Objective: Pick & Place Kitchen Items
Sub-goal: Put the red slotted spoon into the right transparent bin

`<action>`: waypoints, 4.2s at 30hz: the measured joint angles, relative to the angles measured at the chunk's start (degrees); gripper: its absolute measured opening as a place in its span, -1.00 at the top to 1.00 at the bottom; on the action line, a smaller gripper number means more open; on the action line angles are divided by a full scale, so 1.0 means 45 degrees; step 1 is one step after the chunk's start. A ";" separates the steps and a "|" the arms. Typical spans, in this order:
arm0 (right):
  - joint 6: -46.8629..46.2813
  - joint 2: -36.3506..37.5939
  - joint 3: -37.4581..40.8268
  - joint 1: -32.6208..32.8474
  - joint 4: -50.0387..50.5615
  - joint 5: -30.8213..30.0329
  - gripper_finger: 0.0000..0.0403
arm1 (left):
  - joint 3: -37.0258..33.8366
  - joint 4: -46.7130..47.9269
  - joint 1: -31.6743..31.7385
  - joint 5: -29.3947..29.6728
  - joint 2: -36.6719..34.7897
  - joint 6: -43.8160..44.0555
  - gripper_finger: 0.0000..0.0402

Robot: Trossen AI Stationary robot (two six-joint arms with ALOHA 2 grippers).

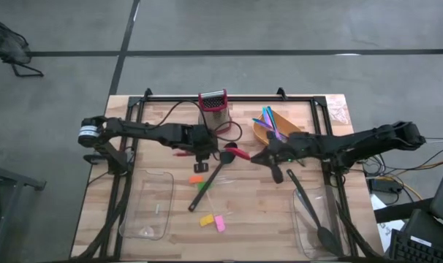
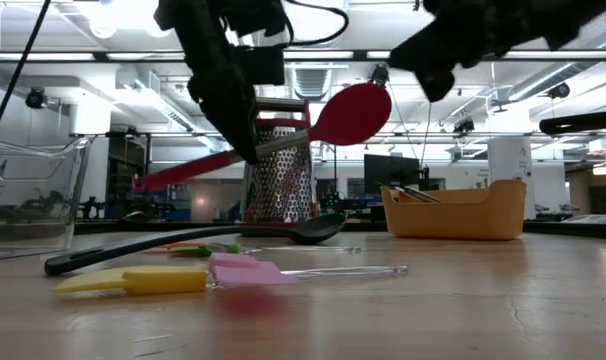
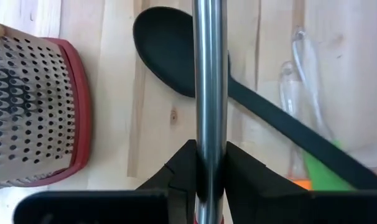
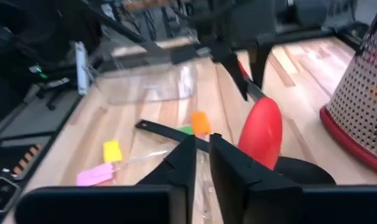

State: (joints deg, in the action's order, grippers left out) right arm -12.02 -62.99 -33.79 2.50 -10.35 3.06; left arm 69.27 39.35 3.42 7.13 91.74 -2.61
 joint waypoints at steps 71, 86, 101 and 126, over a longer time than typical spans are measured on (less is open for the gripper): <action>-0.3327 -0.2261 -0.6666 0.1378 1.2741 -0.6296 0.92 | 0.0196 -0.3188 -0.0923 0.2217 -0.4226 0.2059 -0.14; -0.4345 0.1425 -0.4022 0.1651 1.1480 -0.7396 0.91 | -0.1171 -0.4715 -0.1357 0.2336 -0.6766 0.0309 -0.14; -0.4109 0.2441 -0.3110 0.1671 1.0458 -0.7400 0.91 | -0.8221 -1.4883 -0.1535 0.2672 -0.9632 0.0030 -0.14; -0.3390 0.1721 -0.3165 0.1666 0.7917 -0.8064 0.91 | -0.7393 -2.1161 -0.1472 0.2430 -0.4307 0.1248 -0.14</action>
State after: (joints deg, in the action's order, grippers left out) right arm -27.28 -55.25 -48.03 10.00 25.28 -33.23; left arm 36.00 -55.88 -3.20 18.07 72.36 3.01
